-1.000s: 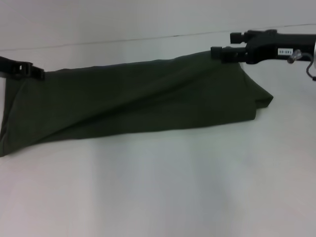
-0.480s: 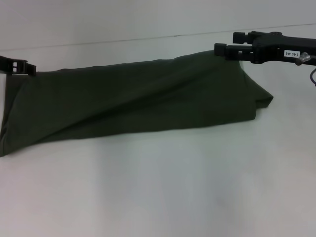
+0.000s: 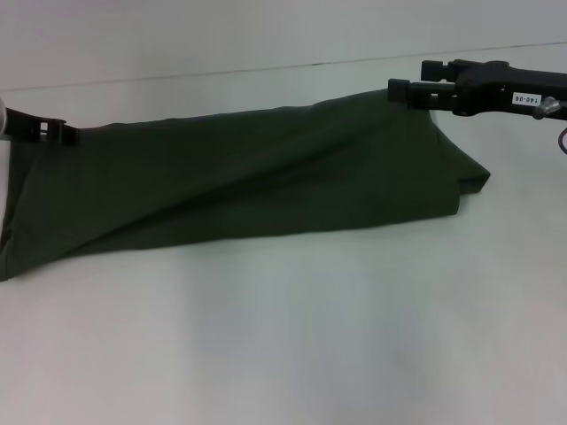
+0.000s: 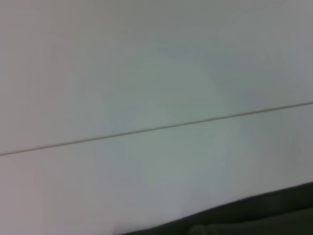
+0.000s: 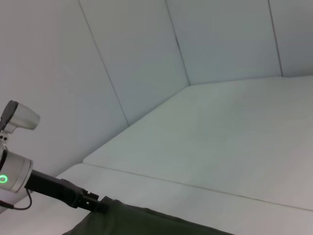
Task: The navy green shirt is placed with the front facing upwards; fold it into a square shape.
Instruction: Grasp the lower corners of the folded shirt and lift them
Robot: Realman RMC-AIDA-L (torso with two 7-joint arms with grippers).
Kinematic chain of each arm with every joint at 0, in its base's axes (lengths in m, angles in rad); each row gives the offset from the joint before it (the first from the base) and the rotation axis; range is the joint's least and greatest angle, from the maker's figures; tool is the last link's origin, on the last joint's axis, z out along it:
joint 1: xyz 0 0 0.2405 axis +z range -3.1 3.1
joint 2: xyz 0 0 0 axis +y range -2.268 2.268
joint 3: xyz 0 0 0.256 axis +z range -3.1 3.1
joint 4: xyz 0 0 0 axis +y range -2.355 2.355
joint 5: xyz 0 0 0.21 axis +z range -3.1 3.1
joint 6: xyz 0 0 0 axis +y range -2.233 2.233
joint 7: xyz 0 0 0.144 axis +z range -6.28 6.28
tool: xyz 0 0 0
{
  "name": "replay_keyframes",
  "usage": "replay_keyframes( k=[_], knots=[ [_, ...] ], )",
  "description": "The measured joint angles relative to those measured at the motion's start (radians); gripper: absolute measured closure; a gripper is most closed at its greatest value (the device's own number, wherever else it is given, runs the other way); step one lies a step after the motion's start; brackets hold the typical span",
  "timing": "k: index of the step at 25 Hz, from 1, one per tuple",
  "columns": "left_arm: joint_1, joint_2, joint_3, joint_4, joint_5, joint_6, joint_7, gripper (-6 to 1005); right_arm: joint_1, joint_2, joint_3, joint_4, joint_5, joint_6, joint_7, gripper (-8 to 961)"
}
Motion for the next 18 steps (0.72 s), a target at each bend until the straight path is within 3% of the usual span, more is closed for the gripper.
replay_keyframes(
  k=[5,14,18],
  knots=[
    [-0.003,-0.003,0.0,0.017,0.004,-0.016,0.0,449,-0.006,0.0,0.008,0.004,0.0,-0.003,0.002,47],
    [0.018,0.019,0.0,0.062,0.021,-0.03,0.001,471,0.035,0.002,0.001,0.057,0.004,0.004,0.004,48],
    [0.02,0.019,0.0,0.065,0.039,-0.031,0.006,481,0.045,0.002,-0.001,0.069,0.012,0.006,0.005,48]
  ],
)
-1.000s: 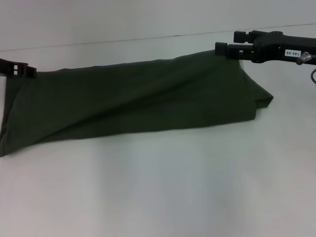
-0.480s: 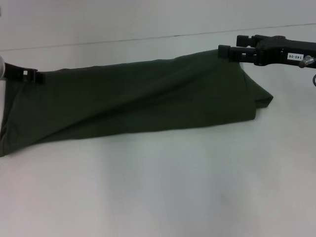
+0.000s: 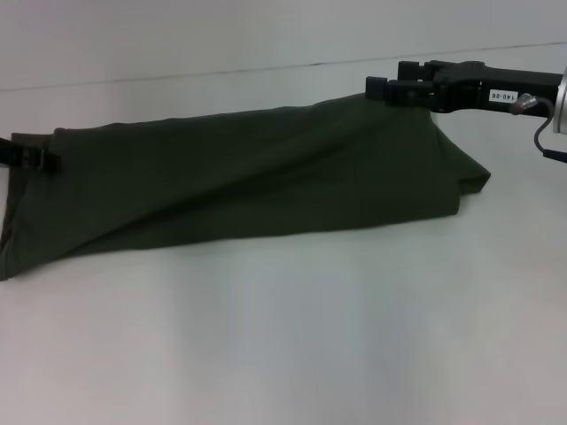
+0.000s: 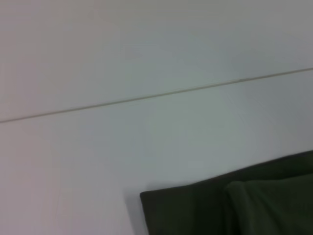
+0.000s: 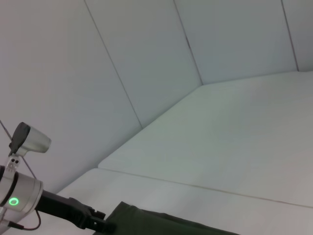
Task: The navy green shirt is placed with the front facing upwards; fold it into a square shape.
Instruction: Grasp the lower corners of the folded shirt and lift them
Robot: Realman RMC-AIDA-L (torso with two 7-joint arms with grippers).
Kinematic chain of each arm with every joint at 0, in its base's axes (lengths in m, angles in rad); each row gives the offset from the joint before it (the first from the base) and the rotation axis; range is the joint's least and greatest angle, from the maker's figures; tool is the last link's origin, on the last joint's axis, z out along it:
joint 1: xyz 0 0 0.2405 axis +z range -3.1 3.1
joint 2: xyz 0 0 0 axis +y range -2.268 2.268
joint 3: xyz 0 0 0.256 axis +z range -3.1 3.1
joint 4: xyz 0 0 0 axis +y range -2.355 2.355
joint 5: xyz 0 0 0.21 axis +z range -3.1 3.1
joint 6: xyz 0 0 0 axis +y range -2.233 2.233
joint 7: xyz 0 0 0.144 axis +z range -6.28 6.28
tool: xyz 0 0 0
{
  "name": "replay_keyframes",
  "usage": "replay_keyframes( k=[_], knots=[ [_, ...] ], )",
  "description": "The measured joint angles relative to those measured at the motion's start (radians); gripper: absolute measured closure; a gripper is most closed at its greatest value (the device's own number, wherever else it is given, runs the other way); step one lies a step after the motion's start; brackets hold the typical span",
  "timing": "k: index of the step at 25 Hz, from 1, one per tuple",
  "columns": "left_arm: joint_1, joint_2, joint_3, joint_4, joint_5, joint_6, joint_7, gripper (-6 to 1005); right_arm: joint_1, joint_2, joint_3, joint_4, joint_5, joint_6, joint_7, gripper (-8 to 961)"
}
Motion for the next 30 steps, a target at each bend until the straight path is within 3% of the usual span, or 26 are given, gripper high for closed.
replay_keyframes(
  k=[21,26,30],
  knots=[
    [-0.01,-0.029,0.036,-0.065,0.009,0.049,0.002,532,0.011,-0.002,-0.001,0.016,-0.001,0.033,0.003,51],
    [-0.012,-0.028,0.035,-0.065,0.01,0.055,-0.001,771,0.012,-0.002,-0.001,0.016,-0.003,0.035,0.003,50],
    [-0.009,-0.028,0.036,-0.066,0.011,0.063,-0.002,852,0.013,-0.002,-0.001,0.018,-0.003,0.037,0.003,49]
  ],
)
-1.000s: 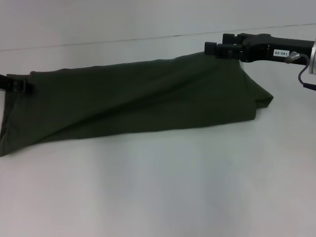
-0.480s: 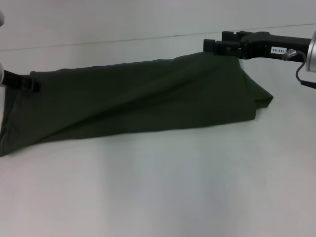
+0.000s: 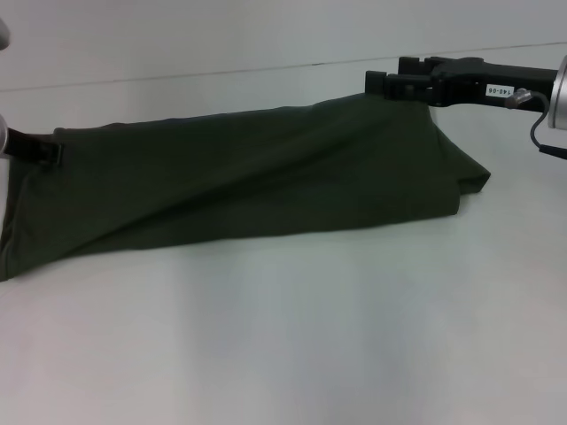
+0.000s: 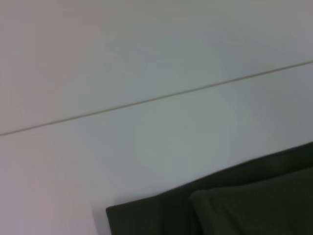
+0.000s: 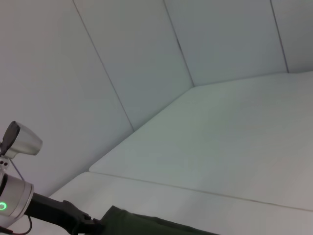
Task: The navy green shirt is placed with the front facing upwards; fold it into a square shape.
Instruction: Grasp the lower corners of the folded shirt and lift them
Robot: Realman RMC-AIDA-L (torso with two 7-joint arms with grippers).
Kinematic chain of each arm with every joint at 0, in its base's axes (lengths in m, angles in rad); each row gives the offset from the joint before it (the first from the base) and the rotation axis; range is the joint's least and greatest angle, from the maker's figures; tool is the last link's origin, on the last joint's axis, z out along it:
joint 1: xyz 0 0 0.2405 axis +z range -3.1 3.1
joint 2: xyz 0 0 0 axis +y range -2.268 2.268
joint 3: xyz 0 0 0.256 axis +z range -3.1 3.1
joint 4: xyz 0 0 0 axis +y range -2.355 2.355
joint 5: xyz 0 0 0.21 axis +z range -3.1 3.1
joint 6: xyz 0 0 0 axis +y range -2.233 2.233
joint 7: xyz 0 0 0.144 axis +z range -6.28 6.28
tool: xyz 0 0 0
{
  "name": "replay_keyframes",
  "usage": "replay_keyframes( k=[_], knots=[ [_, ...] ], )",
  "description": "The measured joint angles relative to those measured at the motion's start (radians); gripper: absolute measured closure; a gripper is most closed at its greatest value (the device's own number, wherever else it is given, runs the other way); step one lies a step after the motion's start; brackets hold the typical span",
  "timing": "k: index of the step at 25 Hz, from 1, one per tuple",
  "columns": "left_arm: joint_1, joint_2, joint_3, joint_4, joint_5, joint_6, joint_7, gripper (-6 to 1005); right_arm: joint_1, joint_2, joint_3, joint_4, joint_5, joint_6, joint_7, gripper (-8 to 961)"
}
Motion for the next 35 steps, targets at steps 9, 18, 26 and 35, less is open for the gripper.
replay_keyframes(
  k=[9,18,26,35],
  knots=[
    [0.009,-0.013,-0.007,-0.054,0.007,0.023,-0.002,995,0.001,0.0,0.001,0.01,0.0,0.001,0.0,50],
    [0.017,-0.02,-0.008,-0.097,0.01,0.011,-0.042,999,0.001,0.0,0.0,0.016,-0.001,0.001,0.0,51],
    [0.023,-0.013,-0.011,-0.097,0.022,-0.076,-0.094,998,0.006,0.0,0.0,0.021,0.0,0.001,0.0,52],
    [0.02,-0.014,-0.004,-0.068,0.022,-0.131,-0.091,996,0.014,0.0,-0.001,0.029,-0.001,0.001,0.0,53]
  ],
)
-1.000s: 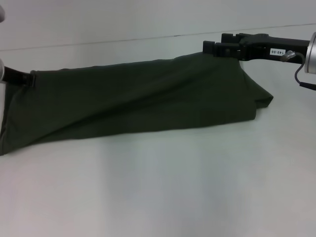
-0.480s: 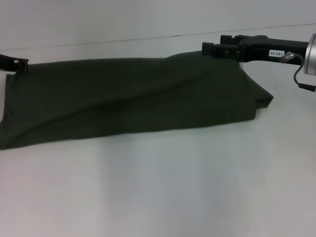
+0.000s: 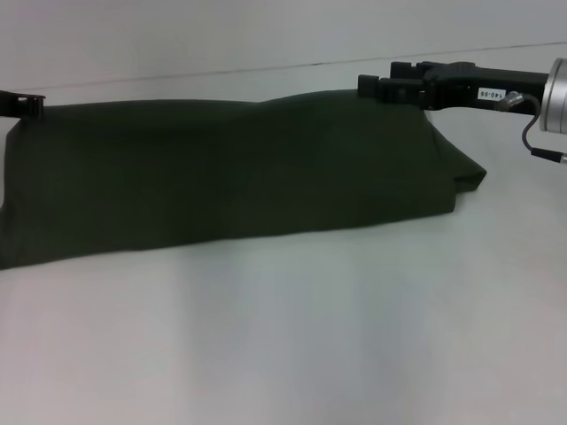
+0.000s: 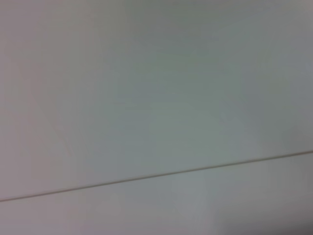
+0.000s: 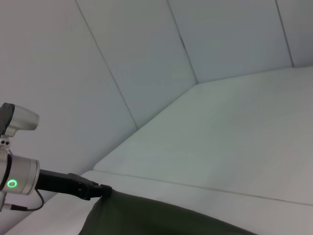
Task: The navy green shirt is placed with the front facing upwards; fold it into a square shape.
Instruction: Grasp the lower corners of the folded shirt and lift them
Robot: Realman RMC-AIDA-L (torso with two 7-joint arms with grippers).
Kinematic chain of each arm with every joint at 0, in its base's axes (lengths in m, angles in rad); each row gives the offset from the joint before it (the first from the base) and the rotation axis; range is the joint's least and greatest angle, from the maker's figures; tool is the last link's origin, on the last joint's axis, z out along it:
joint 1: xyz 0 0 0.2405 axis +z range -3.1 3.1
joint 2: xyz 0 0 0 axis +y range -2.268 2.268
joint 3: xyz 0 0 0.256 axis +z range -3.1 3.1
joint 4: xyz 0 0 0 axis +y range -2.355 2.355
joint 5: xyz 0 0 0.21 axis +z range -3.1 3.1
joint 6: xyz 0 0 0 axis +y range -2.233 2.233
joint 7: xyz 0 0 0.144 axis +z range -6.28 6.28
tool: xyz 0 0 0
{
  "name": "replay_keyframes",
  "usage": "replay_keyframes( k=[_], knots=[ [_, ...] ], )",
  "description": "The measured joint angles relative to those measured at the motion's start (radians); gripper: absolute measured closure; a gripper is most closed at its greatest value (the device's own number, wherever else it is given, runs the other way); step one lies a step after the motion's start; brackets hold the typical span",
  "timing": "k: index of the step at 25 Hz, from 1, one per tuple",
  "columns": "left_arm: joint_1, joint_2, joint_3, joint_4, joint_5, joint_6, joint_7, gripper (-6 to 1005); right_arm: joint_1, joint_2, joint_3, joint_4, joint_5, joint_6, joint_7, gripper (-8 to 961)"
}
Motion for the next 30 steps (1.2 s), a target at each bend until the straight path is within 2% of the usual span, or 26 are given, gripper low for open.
replay_keyframes(
  k=[4,7,11,15,18,21,22,24,26,28,30],
  knots=[
    [0.008,-0.015,0.001,-0.003,0.0,-0.01,0.002,996,0.004,-0.001,0.0,0.006,0.0,0.005,0.0,54],
    [0.009,-0.012,-0.007,0.004,0.0,-0.01,-0.007,995,0.007,-0.002,0.0,0.013,-0.001,0.009,0.0,54],
    [0.024,-0.009,-0.008,-0.018,0.0,-0.007,-0.023,866,0.014,-0.007,0.0,0.031,-0.002,0.021,0.0,53],
    [0.061,-0.019,-0.016,-0.109,-0.003,0.014,-0.032,725,0.015,-0.009,0.0,0.032,-0.002,0.024,0.0,52],
    [0.082,-0.026,-0.062,-0.201,-0.011,0.132,-0.032,609,0.015,-0.014,0.0,0.031,-0.005,0.025,0.0,51],
    [0.081,-0.023,-0.125,-0.242,-0.015,0.285,-0.032,561,0.02,-0.021,0.0,0.032,-0.023,0.026,0.001,51],
    [0.081,-0.023,-0.125,-0.242,-0.015,0.285,-0.032,545,0.023,-0.023,0.0,0.031,-0.032,0.024,0.003,50],
    [0.115,-0.034,-0.168,-0.332,-0.057,0.435,-0.022,512,0.026,-0.024,0.0,0.021,-0.052,0.015,0.008,50],
    [0.136,-0.036,-0.171,-0.366,-0.093,0.486,-0.02,480,0.026,-0.024,0.0,0.007,-0.071,0.006,0.018,49],
    [0.168,-0.03,-0.172,-0.411,-0.165,0.574,-0.018,480,0.026,-0.027,0.0,-0.011,-0.089,-0.005,0.043,49],
    [0.197,-0.015,-0.175,-0.437,-0.235,0.659,-0.016,481,0.024,-0.033,0.0,-0.026,-0.1,-0.017,0.07,48]
  ],
)
